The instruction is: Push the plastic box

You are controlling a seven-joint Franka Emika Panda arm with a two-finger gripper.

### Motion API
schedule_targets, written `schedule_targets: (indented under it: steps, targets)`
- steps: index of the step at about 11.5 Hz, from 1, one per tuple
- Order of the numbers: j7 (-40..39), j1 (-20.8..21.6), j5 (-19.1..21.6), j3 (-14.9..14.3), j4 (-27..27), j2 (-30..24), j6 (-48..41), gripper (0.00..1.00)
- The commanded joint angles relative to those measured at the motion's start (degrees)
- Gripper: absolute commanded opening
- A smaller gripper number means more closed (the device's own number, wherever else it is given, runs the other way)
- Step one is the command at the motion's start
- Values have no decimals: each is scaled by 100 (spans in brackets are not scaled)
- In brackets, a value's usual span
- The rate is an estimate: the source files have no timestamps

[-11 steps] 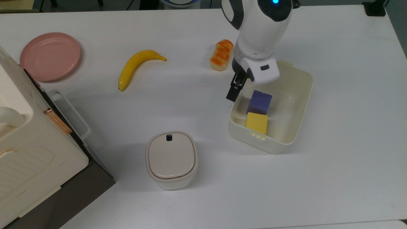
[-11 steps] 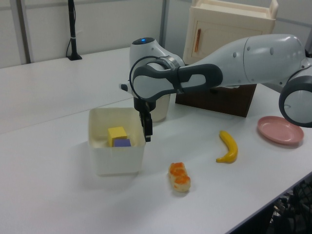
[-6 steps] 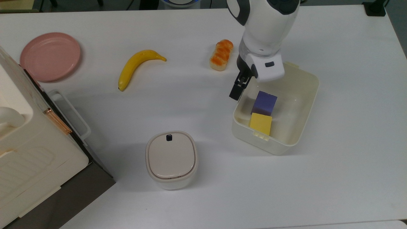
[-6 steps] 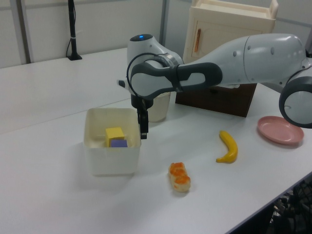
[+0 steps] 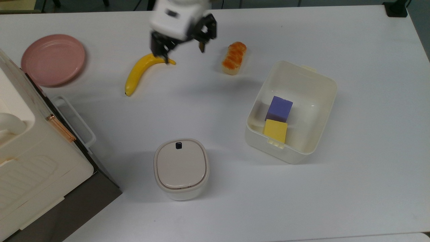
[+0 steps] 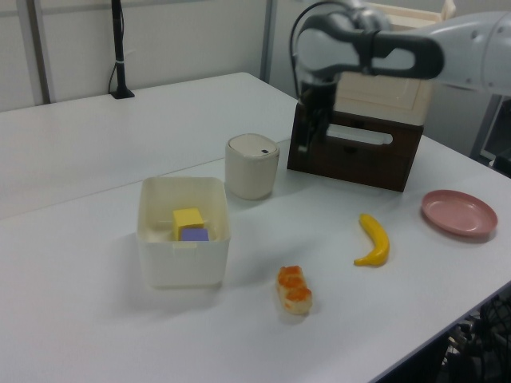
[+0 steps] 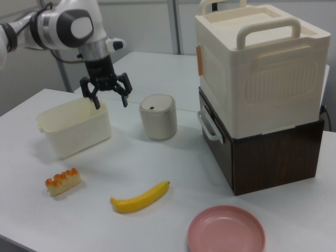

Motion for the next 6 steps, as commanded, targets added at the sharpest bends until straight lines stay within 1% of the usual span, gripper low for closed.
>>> schedule_targets:
  steps: [1,2,3,6]
  targets:
    - [1730,-369,102,105,-233,-516,-65,100]
    - [1978,-378,93,87,-233,-516,-56,100]
    - [1998,-370,102,26,-216,-507,-47,100]
    - [2095,-370,111,17,-198,-490,-65,100]
